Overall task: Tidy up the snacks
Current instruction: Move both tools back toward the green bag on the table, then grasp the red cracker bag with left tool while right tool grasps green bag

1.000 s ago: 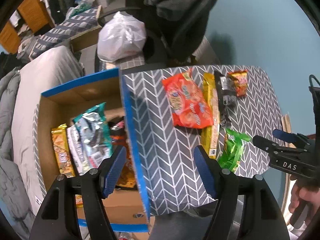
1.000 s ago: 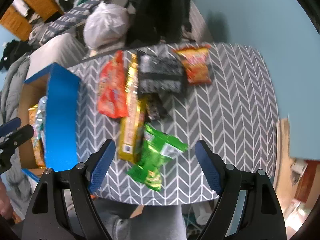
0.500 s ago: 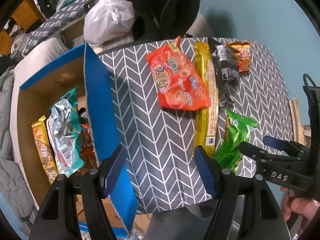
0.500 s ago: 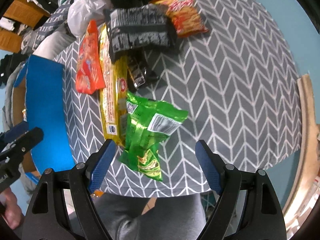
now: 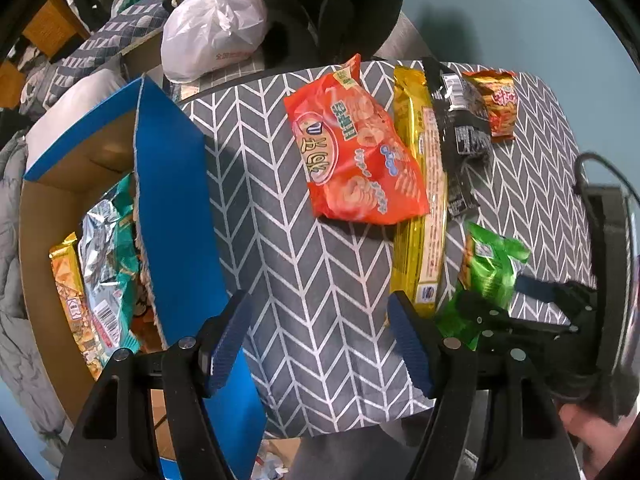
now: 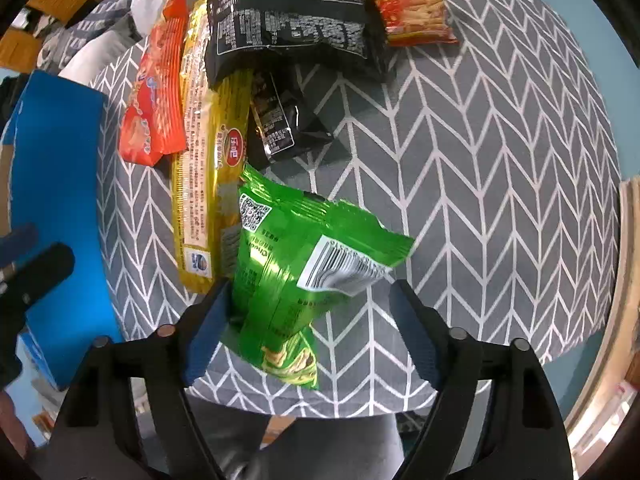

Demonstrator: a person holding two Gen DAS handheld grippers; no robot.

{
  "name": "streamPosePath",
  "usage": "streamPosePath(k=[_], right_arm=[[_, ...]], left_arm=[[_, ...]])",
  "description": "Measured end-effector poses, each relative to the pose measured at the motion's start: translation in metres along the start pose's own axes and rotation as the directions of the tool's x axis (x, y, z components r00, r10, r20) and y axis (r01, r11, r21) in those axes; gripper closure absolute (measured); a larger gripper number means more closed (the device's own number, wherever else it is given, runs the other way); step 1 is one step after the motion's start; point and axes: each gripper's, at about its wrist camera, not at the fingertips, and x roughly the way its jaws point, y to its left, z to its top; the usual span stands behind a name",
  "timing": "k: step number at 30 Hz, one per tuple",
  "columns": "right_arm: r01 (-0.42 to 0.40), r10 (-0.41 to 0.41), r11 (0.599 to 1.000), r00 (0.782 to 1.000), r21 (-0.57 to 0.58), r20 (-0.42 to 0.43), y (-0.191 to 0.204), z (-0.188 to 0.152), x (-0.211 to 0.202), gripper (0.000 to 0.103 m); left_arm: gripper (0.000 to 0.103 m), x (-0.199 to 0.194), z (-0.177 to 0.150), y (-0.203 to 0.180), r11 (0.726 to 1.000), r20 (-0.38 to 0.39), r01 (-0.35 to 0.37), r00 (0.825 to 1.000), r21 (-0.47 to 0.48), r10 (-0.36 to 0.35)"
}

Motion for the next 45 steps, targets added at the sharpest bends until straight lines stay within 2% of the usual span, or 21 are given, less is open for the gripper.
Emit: streamPosePath(k=[1, 2, 4, 5, 6, 14, 18, 24, 30, 36, 45], right_arm=[[-0.005, 0.005, 1.000, 1.000, -0.009, -0.003, 0.001, 0.002, 0.004, 0.038], [-0.011, 0.011, 1.000, 1.000, -0.017, -0.012, 0.002, 0.004, 0.008, 0.041], [-0.025, 0.024, 0.999, 0.999, -0.029, -0.024, 0.002, 0.008, 0.014, 0.058], [-0.025, 0.024, 0.999, 0.999, -0.037, -0.026, 0.002, 0.008, 0.016, 0.062], [-0.024, 0.023, 0.999, 0.999, -0.043, -0.027, -0.001, 0.008, 0.018, 0.075], [0.007, -0.006, 0.998, 1.000, -0.055, 0.022, -0.017, 0.016, 0.002, 0.076], [0.025, -0.021, 0.998, 0.998, -0.059, 0.062, -0.025, 0.026, -0.012, 0.076], [0.045, -0.037, 0.997, 0.992, -0.058, 0.122, -0.031, 0.053, -0.036, 0.076], [0.029, -0.019, 0.997, 0.990, -0.068, 0.143, -0.035, 0.069, -0.049, 0.076], [0.022, -0.009, 0.996, 0.989, -0.083, 0.148, -0.031, 0.078, -0.048, 0.076], [0.008, 0.003, 0.997, 0.990, -0.072, 0.141, -0.034, 0.078, -0.049, 0.076]], left_arm=[[0.032, 0.001, 0.003, 0.001, 1.000, -0.003, 0.003, 1.000, -0.008, -0.003], [0.032, 0.002, 0.006, 0.002, 1.000, -0.004, 0.004, 1.000, -0.014, -0.005], [0.032, 0.004, 0.012, 0.004, 1.000, -0.005, 0.008, 1.000, -0.029, -0.008], [0.032, 0.005, 0.015, 0.004, 0.999, -0.006, 0.008, 1.000, -0.036, -0.009], [0.032, 0.005, 0.018, 0.005, 0.999, -0.005, 0.011, 1.000, -0.044, -0.011], [0.031, 0.010, 0.051, 0.015, 0.990, 0.004, 0.055, 0.998, -0.131, -0.055], [0.024, 0.012, 0.066, 0.015, 0.986, 0.013, 0.065, 0.998, -0.152, -0.064], [0.024, 0.020, 0.085, 0.012, 0.980, 0.005, 0.089, 0.996, -0.177, -0.089], [0.024, 0.031, 0.103, 0.008, 0.970, 0.004, 0.121, 0.992, -0.209, -0.123], [0.024, 0.049, 0.116, 0.005, 0.967, -0.014, 0.112, 0.993, -0.227, -0.119], [0.023, 0.087, 0.121, 0.014, 0.961, -0.088, 0.098, 0.988, -0.259, -0.125]])
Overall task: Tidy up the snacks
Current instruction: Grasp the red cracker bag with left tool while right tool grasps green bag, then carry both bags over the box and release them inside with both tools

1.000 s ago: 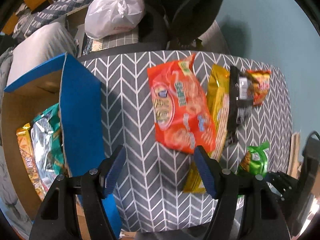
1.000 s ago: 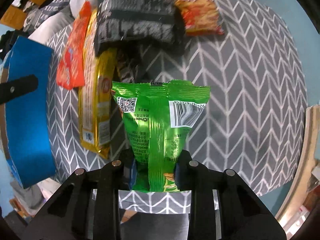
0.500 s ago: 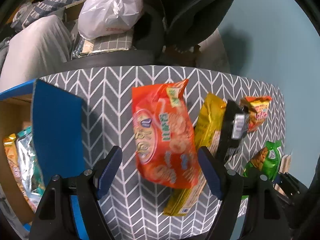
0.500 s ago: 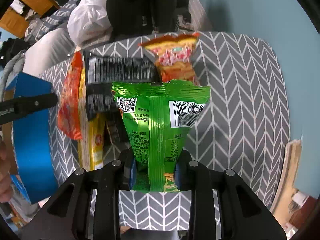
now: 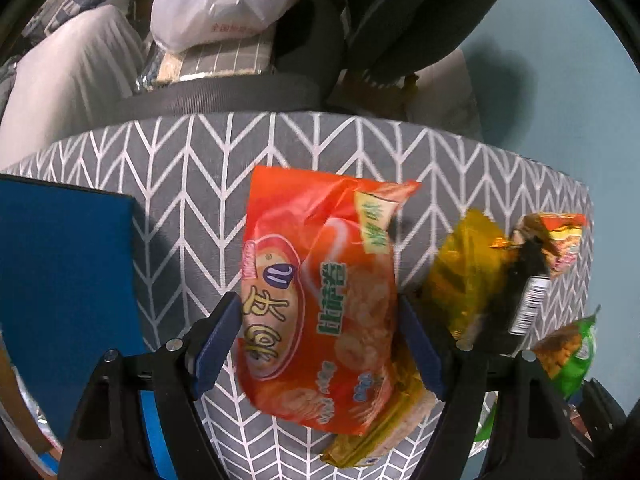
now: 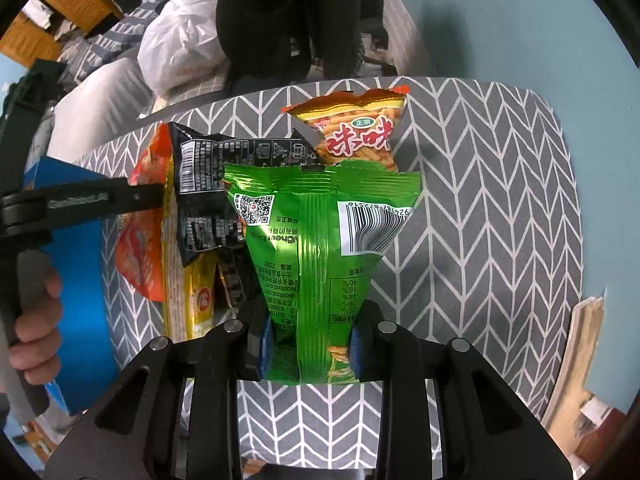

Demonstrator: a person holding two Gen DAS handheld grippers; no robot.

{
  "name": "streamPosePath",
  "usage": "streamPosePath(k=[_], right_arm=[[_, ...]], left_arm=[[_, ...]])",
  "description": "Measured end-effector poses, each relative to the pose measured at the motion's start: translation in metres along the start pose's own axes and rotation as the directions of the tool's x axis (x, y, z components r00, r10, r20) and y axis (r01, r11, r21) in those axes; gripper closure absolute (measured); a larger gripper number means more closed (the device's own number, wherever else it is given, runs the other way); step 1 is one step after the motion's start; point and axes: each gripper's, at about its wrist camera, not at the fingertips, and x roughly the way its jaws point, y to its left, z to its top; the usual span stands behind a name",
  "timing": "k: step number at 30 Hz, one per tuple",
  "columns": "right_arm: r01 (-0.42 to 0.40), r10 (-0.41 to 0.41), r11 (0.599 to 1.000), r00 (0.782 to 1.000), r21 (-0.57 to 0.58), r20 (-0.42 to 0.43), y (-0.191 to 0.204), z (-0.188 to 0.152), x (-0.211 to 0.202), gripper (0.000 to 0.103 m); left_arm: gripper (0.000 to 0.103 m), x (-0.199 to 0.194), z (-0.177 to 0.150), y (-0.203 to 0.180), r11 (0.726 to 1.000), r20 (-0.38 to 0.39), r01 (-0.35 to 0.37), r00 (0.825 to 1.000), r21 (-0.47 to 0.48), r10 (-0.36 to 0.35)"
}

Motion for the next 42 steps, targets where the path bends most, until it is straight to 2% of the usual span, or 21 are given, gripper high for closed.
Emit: streamPosePath(k=[5, 6, 9, 12, 20, 30, 42], right_arm=[[-0.006, 0.006, 1.000, 1.000, 0.008, -0.004, -0.001, 0.000, -0.001, 0.076], [-0.007, 0.007, 1.000, 1.000, 0.008, -0.006, -0.001, 0.001, -0.001, 0.076], [-0.006, 0.006, 1.000, 1.000, 0.009, -0.011, 0.000, 0.001, 0.000, 0.076], [-0.005, 0.005, 1.000, 1.000, 0.006, -0.012, 0.001, 0.001, -0.001, 0.076], [-0.007, 0.007, 1.000, 1.000, 0.000, -0.003, 0.007, -0.002, -0.006, 0.076], [0.006, -0.005, 0.999, 1.000, -0.046, 0.020, 0.022, -0.006, -0.018, 0.076], [0.018, -0.010, 0.993, 0.998, -0.115, 0.064, 0.047, -0.012, -0.049, 0.076]], left_arm=[[0.024, 0.007, -0.001, 0.011, 0.999, 0.000, 0.035, 0.999, -0.016, -0.035], [0.029, 0.007, -0.002, 0.013, 0.998, 0.002, 0.056, 0.998, -0.013, -0.056], [0.035, 0.005, -0.004, 0.016, 0.997, 0.013, 0.073, 0.997, 0.016, -0.073], [0.044, 0.003, -0.007, 0.014, 0.997, 0.024, 0.064, 0.998, 0.053, -0.065], [0.050, -0.005, -0.018, 0.013, 0.992, 0.041, 0.004, 0.999, 0.127, -0.009], [0.050, -0.039, -0.041, 0.016, 0.991, 0.095, 0.011, 0.995, 0.136, -0.024], [0.050, -0.106, -0.074, 0.020, 0.986, 0.188, 0.026, 0.981, 0.167, -0.058]])
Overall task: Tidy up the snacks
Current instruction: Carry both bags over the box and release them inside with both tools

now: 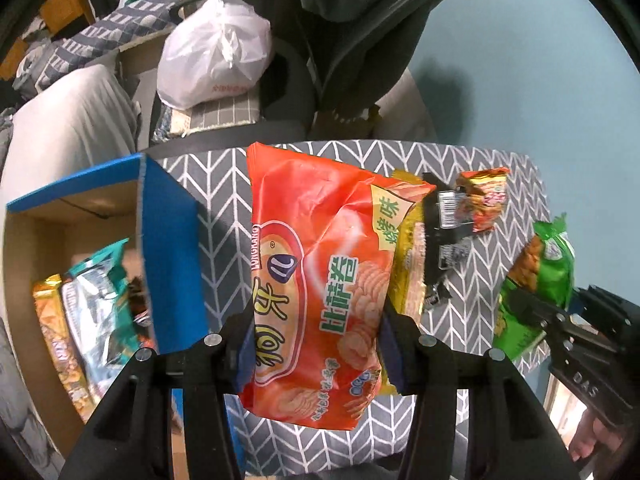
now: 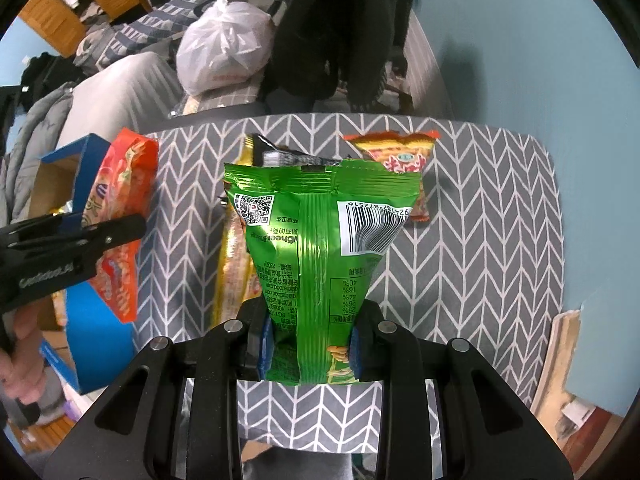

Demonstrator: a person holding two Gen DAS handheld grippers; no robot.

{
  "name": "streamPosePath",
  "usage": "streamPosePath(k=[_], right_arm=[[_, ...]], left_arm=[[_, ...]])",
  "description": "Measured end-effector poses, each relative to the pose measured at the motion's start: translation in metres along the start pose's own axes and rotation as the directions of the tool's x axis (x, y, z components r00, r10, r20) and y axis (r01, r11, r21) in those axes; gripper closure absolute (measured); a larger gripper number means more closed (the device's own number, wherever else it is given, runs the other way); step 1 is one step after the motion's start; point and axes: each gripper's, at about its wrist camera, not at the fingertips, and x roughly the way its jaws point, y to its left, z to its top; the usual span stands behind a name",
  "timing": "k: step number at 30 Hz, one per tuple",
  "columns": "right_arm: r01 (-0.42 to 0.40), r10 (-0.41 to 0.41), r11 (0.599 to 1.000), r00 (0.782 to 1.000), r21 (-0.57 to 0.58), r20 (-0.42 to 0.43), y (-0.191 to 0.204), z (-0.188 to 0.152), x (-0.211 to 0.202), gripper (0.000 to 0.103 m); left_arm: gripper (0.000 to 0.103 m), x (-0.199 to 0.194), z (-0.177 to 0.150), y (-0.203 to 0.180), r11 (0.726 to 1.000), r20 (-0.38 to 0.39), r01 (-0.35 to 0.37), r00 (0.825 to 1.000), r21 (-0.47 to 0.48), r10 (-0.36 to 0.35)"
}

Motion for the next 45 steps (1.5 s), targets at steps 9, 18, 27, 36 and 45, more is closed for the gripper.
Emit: streamPosePath(k=[9, 18, 27, 36, 45], right_arm=[[-0.022, 0.023, 0.999, 0.999, -0.042, 0.030, 0.023, 0.007, -0.022, 0.076], [-0.059, 0.065, 0.991, 0.997, -0.120, 0.045, 0.063, 0.015, -0.029, 0.076], [-0.106, 0.116, 0.972, 0.992, -0.212, 0.038, 0.110, 0.021, -0.025, 0.076], [-0.155, 0.167, 0.945, 0.986, -0.289, 0.017, 0.156, 0.026, -0.019, 0.076], [-0.203, 0.204, 0.912, 0.978, -0.358, -0.035, 0.205, 0.027, -0.005, 0.076]], left_arm=[[0.050, -0.048, -0.015, 0.011, 1.000, 0.065, 0.007, 0.998, -0.027, -0.006], [0.050, -0.085, -0.032, 0.050, 0.993, 0.114, -0.002, 0.993, -0.117, 0.016], [0.050, -0.098, -0.058, 0.101, 0.970, 0.123, -0.029, 0.991, -0.242, 0.060], [0.050, -0.092, -0.086, 0.148, 0.934, 0.091, -0.107, 0.985, -0.342, 0.146], [0.049, -0.060, -0.100, 0.187, 0.899, 0.024, -0.151, 0.984, -0.411, 0.176]])
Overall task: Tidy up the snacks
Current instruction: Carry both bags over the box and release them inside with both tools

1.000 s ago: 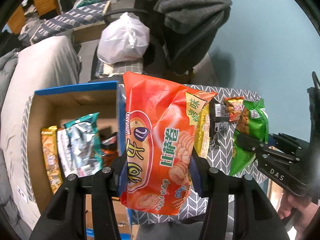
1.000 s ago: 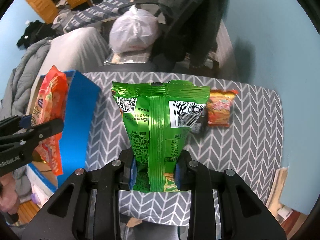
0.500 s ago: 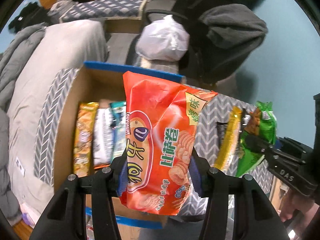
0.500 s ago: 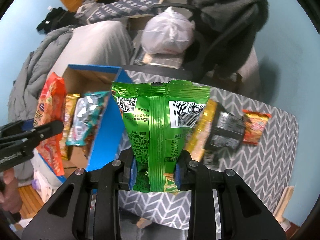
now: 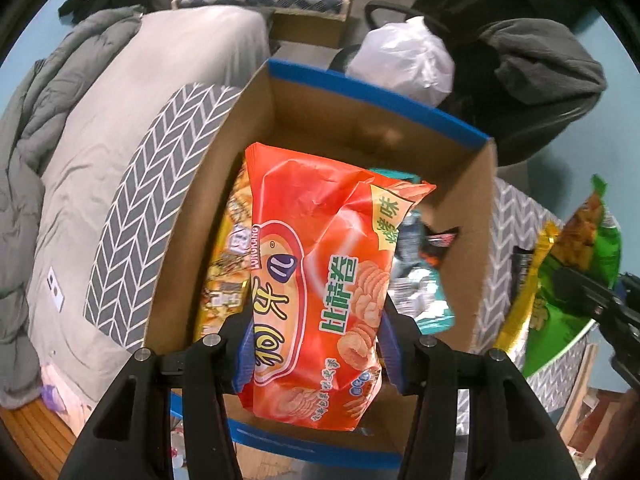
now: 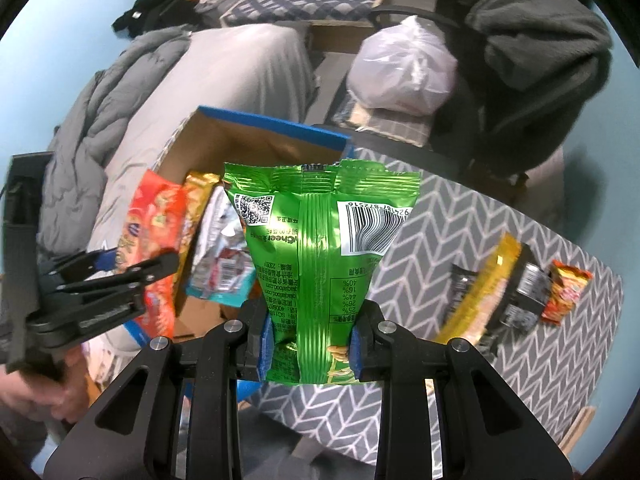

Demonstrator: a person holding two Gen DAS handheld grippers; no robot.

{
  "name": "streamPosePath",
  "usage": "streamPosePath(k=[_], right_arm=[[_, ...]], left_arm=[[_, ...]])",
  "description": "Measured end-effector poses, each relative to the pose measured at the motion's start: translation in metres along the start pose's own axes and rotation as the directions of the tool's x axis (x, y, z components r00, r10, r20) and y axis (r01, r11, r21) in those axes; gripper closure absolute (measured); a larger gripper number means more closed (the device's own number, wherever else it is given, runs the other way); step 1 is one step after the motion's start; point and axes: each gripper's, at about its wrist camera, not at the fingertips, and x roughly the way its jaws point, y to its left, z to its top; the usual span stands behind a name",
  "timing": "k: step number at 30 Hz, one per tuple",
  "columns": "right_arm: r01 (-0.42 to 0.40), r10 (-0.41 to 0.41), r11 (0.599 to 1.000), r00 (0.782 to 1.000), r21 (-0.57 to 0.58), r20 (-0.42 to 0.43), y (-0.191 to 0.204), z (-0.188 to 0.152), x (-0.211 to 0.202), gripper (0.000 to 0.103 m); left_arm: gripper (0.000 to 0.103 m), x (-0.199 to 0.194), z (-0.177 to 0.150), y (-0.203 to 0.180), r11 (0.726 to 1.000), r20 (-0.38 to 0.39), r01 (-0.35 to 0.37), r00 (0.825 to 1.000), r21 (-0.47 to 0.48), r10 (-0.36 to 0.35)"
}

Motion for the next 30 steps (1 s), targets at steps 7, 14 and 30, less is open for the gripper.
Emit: streamPosePath(k=[7, 14, 30], right_arm=[[-0.032, 0.030, 0.998, 0.999, -0.051, -0.041, 0.027, 0.015, 0.021, 0.075], [-0.049, 0.043, 0.995, 0.997, -0.088, -0.069, 0.049, 0.035, 0.040, 0.075], [-0.062, 0.039, 0.987, 0.988, -0.150, -0.146, 0.083, 0.060, 0.075, 0.055]], left_arm=[[0.044, 0.008, 0.000, 0.021, 0.998, -0.019, -0.025, 1.000, -0.065, 0.024], [0.030, -0.006, -0.005, 0.032, 0.996, 0.020, -0.037, 0.999, -0.077, 0.038], [0.030, -0.028, -0.009, 0.059, 0.985, 0.053, 0.000, 0.999, -0.172, 0.009]])
